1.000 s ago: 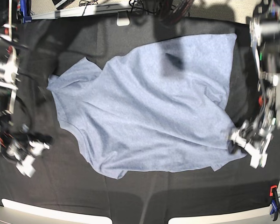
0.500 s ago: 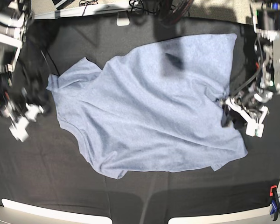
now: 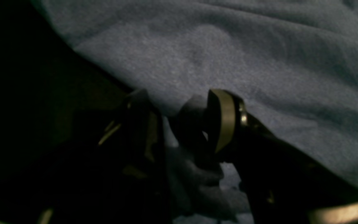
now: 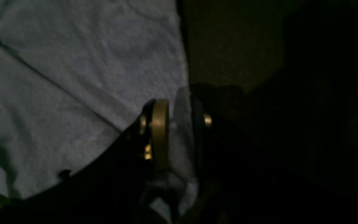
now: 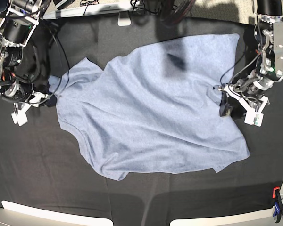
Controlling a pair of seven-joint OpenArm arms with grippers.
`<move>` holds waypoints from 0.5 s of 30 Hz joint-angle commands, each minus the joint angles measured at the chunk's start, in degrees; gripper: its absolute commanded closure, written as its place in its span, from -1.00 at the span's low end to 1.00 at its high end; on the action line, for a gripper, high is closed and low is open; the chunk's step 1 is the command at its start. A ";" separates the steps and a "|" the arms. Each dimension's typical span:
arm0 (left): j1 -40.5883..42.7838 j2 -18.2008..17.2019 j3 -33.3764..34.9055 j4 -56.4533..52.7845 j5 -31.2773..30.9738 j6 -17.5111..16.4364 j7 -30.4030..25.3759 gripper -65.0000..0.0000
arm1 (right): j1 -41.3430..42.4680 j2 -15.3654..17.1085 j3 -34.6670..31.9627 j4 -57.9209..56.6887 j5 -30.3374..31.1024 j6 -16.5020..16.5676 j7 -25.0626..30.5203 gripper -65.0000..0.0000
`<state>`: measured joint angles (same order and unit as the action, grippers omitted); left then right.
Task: Layout the t-shirt on the table in an organized manner, then fold the t-shirt properly
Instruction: 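Grasp the shirt edge with the right gripper and drag it outward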
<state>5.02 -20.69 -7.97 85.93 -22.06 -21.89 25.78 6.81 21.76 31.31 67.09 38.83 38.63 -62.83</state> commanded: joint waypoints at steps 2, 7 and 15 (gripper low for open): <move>-0.87 -0.74 -0.35 1.16 -0.57 0.00 -1.38 0.14 | 1.01 1.22 0.35 1.03 0.83 0.42 1.11 0.39; -0.90 -0.74 -0.35 1.16 -0.57 0.00 -1.57 0.14 | 1.07 0.57 0.24 1.03 -0.07 0.39 4.33 -0.13; -0.90 -0.74 -0.35 1.18 -0.57 0.00 -2.01 0.14 | 1.97 -1.16 -7.17 0.72 -9.05 -1.33 4.61 -0.13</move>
<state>5.04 -20.80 -7.97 85.93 -22.06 -21.89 25.41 8.23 20.16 24.10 67.24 29.98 37.45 -57.47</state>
